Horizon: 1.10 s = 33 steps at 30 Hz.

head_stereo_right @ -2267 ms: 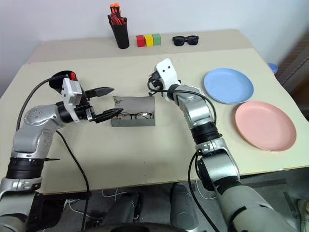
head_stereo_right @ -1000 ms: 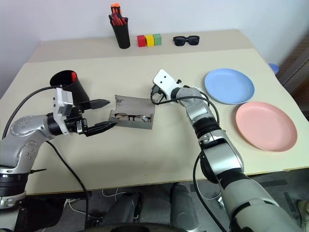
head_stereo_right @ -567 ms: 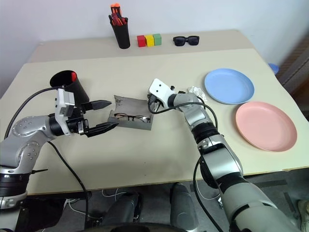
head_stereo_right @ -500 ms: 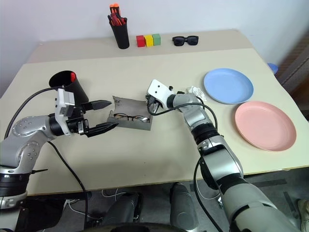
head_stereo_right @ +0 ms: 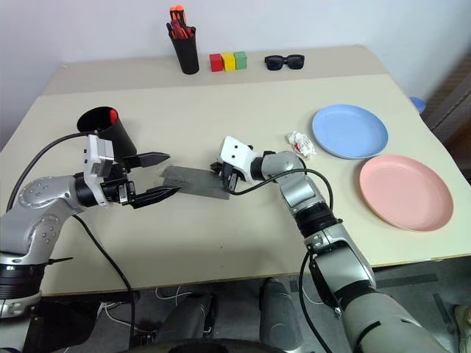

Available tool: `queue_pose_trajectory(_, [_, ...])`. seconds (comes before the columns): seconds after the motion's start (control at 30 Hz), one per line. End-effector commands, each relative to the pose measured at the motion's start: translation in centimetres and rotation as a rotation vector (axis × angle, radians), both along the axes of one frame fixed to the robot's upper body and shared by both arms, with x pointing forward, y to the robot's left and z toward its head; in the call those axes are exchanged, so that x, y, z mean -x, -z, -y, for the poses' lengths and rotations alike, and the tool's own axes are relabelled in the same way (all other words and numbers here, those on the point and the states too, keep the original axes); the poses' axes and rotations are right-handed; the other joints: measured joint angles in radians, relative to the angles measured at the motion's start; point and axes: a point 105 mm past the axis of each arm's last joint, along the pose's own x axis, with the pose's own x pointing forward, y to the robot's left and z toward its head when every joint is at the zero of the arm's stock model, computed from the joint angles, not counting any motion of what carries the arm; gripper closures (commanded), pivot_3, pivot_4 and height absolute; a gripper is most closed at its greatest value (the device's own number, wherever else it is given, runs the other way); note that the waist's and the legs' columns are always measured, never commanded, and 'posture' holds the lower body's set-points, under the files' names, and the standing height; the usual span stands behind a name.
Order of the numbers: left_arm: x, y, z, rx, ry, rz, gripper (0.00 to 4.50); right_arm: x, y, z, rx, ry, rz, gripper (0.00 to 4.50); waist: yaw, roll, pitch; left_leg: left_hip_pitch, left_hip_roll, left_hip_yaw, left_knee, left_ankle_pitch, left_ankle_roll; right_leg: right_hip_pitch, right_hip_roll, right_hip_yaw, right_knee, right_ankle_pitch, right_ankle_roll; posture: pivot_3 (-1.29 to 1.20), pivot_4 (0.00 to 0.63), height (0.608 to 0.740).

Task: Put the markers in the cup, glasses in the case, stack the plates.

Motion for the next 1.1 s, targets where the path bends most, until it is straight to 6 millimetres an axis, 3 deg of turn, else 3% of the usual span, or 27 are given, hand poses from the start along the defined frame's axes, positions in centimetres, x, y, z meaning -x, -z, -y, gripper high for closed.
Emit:
queue_pose_trajectory(0.03, [0.0, -0.9, -0.3, -0.011, -0.017, 0.061, 0.00, 0.7, -1.7, -0.5, -0.035, -0.028, 0.048, 4.48, 0.000, 0.000, 0.000, 0.000, 0.000, 0.000, 0.000, 0.000, 0.000, 0.000, 0.000, 0.000, 0.000, 0.000, 0.000, 0.00, 0.150, 0.740])
queue_pose_trajectory(0.13, [-0.2, -1.0, -0.3, -0.010, -0.024, 0.075, 0.00, 0.4, -2.1, 0.0, -0.071, 0.020, 0.038, 4.48, 0.001, 0.000, 0.000, 0.000, 0.000, 0.000, 0.000, 0.000, 0.000, 0.000, 0.000, 0.000, 0.000, 0.000, 0.000, 0.00, 0.150, 0.740])
queue_pose_trajectory(0.2, [-0.3, -1.1, -0.2, -0.008, -0.032, 0.086, 0.00, -0.8, -3.8, 1.6, -0.208, 0.123, -0.055, 4.48, 0.002, 0.000, 0.000, 0.000, 0.000, 0.000, 0.000, 0.000, 0.000, 0.000, 0.000, 0.000, 0.000, 0.000, 0.000, 0.00, 0.150, 0.740])
queue_pose_trajectory(0.33, [-0.4, -1.1, -0.3, -0.011, -0.041, 0.104, 0.00, -1.1, -7.3, 5.9, -0.409, 0.253, -0.094, 2.68, 0.011, 0.000, 0.000, -0.001, 0.000, 0.000, 0.001, 0.000, 0.000, 0.000, -0.001, 0.000, 0.000, 0.000, 0.000, 0.00, 0.150, 0.740])
queue_pose_trajectory(0.43, [-0.4, -1.1, -0.4, -0.018, -0.036, 0.112, 0.00, -0.3, -7.7, 11.5, -0.399, 0.420, -0.099, 1.12, 0.020, 0.000, 0.000, -0.001, 0.000, 0.000, 0.000, 0.000, 0.000, 0.000, -0.001, 0.000, -0.001, 0.000, 0.000, 0.00, 0.150, 0.740])
queue_pose_trajectory(0.5, [-0.4, -1.1, -0.4, -0.015, -0.034, 0.116, 0.00, 0.5, -7.5, 13.5, -0.363, 0.480, -0.108, 0.13, 0.032, 0.000, 0.000, -0.001, 0.000, 0.000, 0.000, -0.001, 0.001, 0.001, -0.001, 0.000, -0.002, 0.000, 0.000, 0.00, 0.150, 0.740])
queue_pose_trajectory(0.6, [-0.6, -1.1, -0.6, -0.008, -0.013, 0.116, 0.00, 2.3, -6.9, 18.7, -0.250, 0.654, -0.105, 0.05, 0.033, 0.000, 0.000, 0.000, 0.000, 0.001, 0.001, -0.001, 0.001, 0.002, -0.001, 0.000, -0.002, 0.000, 0.000, 0.00, 0.150, 0.740])
queue_pose_trajectory(0.77, [-1.4, -1.2, 0.1, 0.003, 0.034, 0.124, 0.00, 4.8, -5.9, 24.2, -0.115, 0.901, -0.124, 0.05, 0.033, 0.000, 0.000, 0.000, 0.000, 0.002, 0.002, -0.001, 0.001, 0.003, -0.001, 0.000, -0.002, 0.000, 0.000, 0.00, 0.150, 0.740])
queue_pose_trajectory(0.93, [-1.7, -1.1, 0.6, 0.001, 0.079, 0.125, 0.00, 7.6, -4.1, 28.0, -0.031, 1.109, -0.187, 0.05, 0.033, -0.001, 0.000, 0.000, 0.000, 0.002, 0.003, -0.001, 0.002, 0.005, -0.001, 0.000, -0.003, 0.000, 0.000, 0.00, 0.150, 0.740])
queue_pose_trajectory(1.1, [-2.2, -0.9, 0.7, -0.012, 0.105, 0.124, 0.00, 9.6, -1.2, 28.7, 0.021, 1.200, -0.323, 0.05, 0.033, 0.000, 0.000, 0.001, 0.000, 0.003, 0.003, -0.001, 0.002, 0.005, -0.001, 0.000, -0.003, 0.000, 0.000, 0.00, 0.150, 0.740])
